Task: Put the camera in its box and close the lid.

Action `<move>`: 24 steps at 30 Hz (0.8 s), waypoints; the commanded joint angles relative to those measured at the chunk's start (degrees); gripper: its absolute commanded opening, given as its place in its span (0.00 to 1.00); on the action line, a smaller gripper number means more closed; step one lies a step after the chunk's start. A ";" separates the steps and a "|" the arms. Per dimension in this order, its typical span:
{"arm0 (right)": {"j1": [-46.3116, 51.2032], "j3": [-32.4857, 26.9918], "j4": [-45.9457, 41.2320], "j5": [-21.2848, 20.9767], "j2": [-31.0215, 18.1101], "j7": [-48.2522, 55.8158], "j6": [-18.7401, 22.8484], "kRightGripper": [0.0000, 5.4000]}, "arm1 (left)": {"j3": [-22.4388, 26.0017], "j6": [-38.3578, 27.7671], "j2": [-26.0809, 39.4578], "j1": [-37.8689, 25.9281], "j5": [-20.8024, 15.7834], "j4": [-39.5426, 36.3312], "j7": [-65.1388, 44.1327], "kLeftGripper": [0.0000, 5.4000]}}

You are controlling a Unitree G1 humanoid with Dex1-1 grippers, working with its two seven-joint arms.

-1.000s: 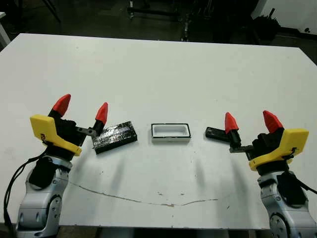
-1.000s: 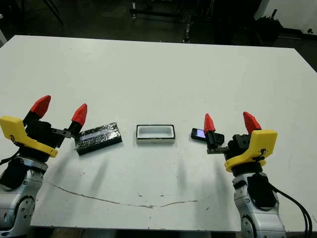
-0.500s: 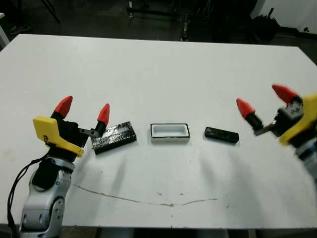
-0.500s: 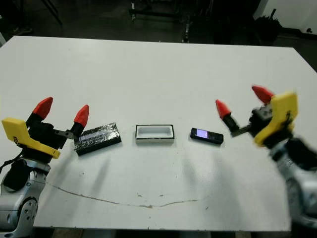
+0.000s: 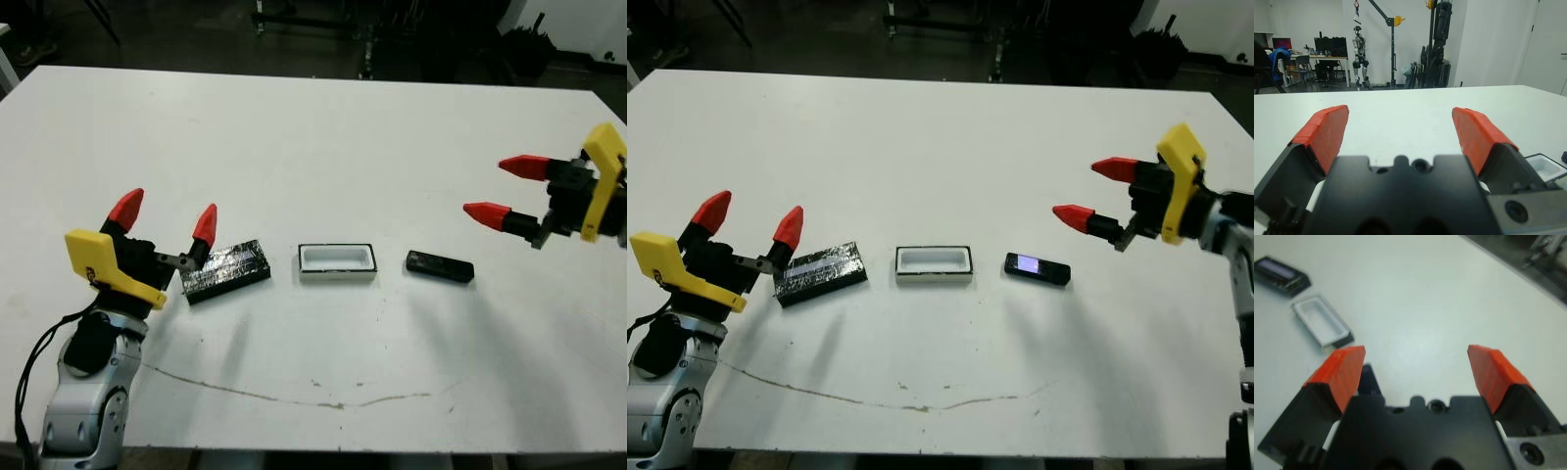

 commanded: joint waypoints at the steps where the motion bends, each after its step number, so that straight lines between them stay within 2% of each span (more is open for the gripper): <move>1: -4.66 3.40 8.35 -4.62 0.95 2.80 -4.75 1.00 | 0.22 0.94 0.69 -0.07 -0.30 0.17 -0.32 1.00; 6: -9.58 6.88 17.76 -9.33 3.15 6.91 -8.77 1.00 | 0.21 1.02 0.63 -0.19 -0.22 0.02 -0.21 1.00; 11: -11.40 8.63 21.77 -13.15 4.52 7.40 -13.96 1.00 | 0.24 1.27 0.89 -0.08 -0.02 -0.01 -0.32 1.00; 15: -12.23 9.20 24.27 -15.37 5.61 6.60 -14.06 1.00 | 0.21 0.76 0.96 0.03 0.34 0.20 -0.48 1.00; 18: -12.36 9.50 25.73 -16.85 6.44 6.09 -15.69 1.00 | 0.16 0.50 1.11 0.13 0.40 0.31 -0.83 1.00; 24: -12.03 10.38 25.25 -18.98 7.42 6.62 -16.67 1.00 | 0.29 1.25 0.96 0.26 -0.06 0.02 -0.83 1.00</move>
